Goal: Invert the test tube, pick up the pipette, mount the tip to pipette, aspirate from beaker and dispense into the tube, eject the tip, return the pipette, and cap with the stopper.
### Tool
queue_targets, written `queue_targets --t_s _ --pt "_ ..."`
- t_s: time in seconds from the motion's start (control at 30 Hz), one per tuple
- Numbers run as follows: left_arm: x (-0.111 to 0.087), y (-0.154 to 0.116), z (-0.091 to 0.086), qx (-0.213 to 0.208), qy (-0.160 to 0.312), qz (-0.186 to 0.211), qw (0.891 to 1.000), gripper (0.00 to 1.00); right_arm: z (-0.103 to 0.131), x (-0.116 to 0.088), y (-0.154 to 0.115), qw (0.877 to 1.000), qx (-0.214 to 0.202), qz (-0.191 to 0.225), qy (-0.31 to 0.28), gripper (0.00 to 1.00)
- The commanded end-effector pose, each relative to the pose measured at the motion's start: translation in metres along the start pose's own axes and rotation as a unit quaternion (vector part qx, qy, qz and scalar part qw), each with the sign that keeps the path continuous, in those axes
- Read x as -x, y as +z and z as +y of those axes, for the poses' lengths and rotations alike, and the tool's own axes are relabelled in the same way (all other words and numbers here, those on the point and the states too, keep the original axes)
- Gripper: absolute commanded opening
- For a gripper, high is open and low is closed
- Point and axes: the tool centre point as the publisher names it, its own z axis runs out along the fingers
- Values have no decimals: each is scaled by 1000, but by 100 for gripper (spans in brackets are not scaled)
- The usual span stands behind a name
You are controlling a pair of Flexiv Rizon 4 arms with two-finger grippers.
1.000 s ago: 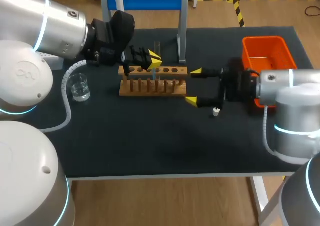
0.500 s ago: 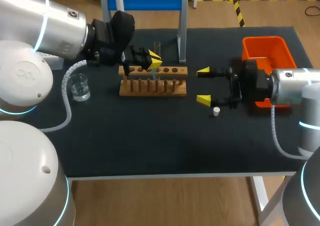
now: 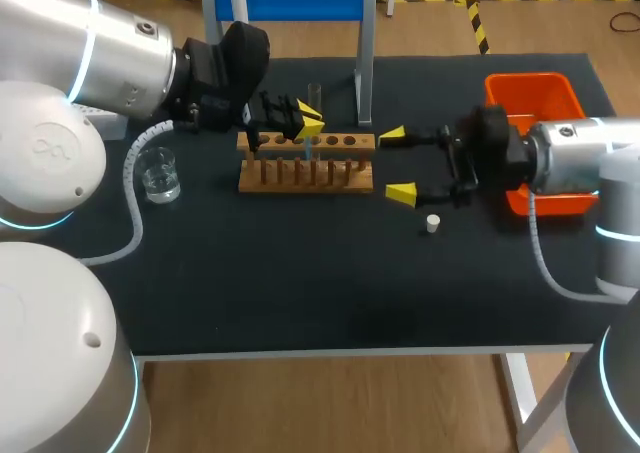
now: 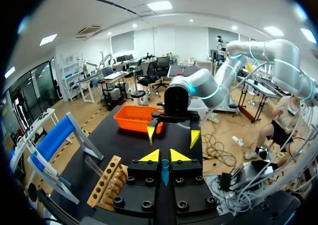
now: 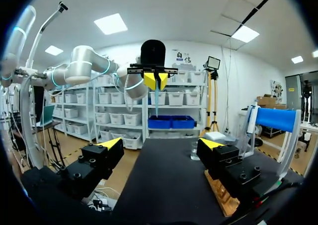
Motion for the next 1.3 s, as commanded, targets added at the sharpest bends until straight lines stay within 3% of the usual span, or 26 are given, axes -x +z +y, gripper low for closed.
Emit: queue_targets --t_s 0.03,0.63,1.3 --pt "0 0 0 2 0 1 1000 0 6 3 14 1000 -2 11 2 100" --pt "0 0 0 2 0 1 1000 0 25 -2 58 1000 7 28 -1 100" --pt "0 0 0 2 0 1 1000 0 40 2 92 998 26 50 -2 85"
